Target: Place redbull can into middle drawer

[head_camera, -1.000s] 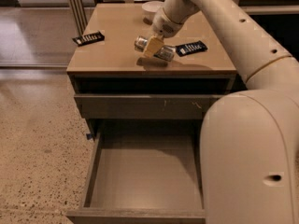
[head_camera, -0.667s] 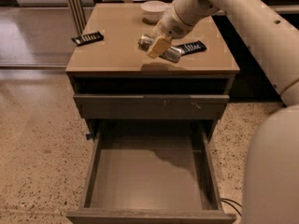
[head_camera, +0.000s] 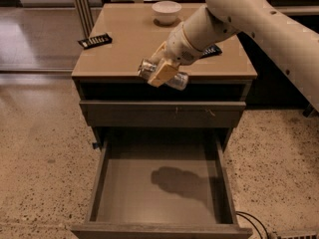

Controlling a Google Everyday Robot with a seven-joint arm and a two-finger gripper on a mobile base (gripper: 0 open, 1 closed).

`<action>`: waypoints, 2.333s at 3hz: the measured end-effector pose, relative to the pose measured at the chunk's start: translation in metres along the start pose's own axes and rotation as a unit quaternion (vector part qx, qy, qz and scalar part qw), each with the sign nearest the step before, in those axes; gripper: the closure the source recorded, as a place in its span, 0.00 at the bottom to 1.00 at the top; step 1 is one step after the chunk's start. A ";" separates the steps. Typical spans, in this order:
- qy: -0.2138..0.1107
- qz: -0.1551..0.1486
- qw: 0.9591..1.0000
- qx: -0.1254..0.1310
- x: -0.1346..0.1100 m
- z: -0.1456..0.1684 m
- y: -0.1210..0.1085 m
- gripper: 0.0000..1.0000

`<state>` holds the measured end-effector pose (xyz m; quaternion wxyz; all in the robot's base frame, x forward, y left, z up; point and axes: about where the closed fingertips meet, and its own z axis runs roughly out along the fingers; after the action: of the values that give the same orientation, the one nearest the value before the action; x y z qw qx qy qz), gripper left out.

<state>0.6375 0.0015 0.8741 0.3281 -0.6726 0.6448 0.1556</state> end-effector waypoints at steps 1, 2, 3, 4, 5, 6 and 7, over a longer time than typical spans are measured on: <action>-0.004 -0.014 1.000 -0.020 -0.012 0.010 0.027 1.00; -0.004 -0.014 1.000 -0.020 -0.012 0.010 0.027 1.00; -0.021 0.001 1.000 -0.016 -0.001 0.024 0.041 1.00; -0.046 0.031 0.998 -0.013 0.021 0.050 0.072 1.00; -0.052 0.050 0.997 -0.015 0.049 0.084 0.103 1.00; -0.045 0.083 0.995 -0.029 0.092 0.135 0.159 1.00; -0.045 0.083 0.995 -0.029 0.092 0.135 0.159 1.00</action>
Offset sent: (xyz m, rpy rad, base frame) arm -0.0209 0.0135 -0.0040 -0.0014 0.0081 0.0381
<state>0.5233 0.0251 0.6786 0.3232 -0.6182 0.6782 0.2311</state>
